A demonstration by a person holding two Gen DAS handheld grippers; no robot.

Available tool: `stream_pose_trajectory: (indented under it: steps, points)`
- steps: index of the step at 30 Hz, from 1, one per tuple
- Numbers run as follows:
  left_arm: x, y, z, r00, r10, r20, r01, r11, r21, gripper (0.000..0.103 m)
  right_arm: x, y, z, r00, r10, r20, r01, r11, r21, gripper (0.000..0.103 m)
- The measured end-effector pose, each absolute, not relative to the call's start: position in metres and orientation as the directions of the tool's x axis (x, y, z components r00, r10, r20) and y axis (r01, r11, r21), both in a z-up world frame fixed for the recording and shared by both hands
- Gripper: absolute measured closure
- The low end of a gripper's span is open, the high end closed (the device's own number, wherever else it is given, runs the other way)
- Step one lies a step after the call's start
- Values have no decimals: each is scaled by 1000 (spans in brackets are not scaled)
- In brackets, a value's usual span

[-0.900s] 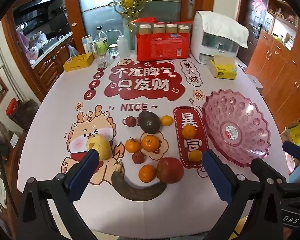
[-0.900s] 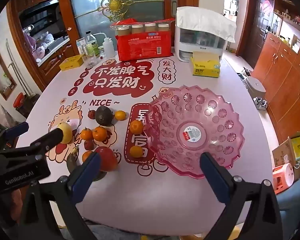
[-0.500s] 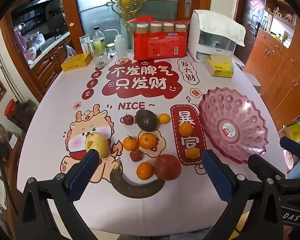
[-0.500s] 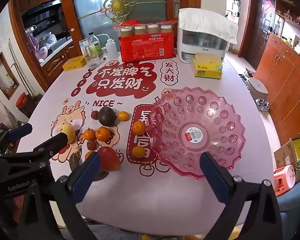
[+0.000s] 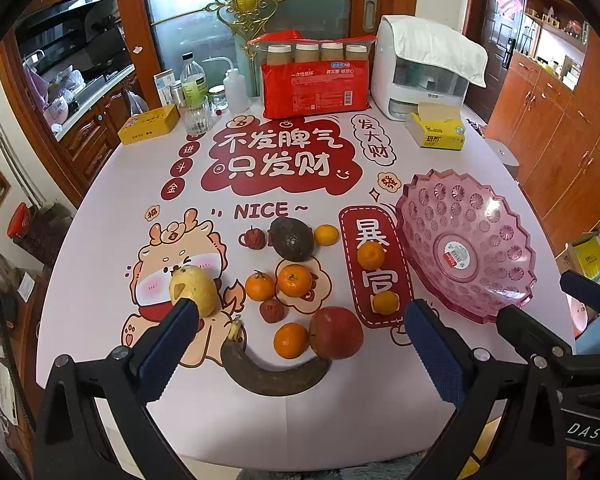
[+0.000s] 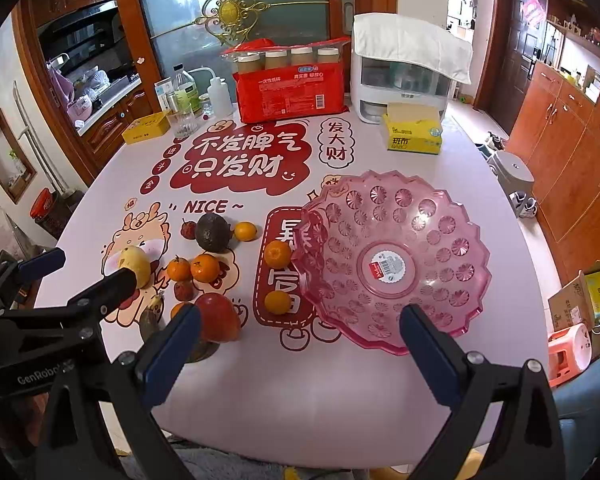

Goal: Organize fruits

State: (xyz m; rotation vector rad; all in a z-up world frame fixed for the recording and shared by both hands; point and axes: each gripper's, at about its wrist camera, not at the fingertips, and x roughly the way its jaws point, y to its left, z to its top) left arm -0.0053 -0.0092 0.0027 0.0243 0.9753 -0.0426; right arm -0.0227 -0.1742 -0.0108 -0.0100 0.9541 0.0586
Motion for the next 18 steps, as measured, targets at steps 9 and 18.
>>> stream_pose_trajectory:
  steps: [9, 18]
  points:
    - [-6, -9, 2, 559, -24, -829, 46, 999, 2, 1, -23, -174, -10, 575, 46, -817, -55, 998, 18, 3]
    - [-5, -8, 3, 561, -24, -828, 46, 999, 2, 1, -25, -175, -11, 579, 49, -814, -60, 998, 18, 3]
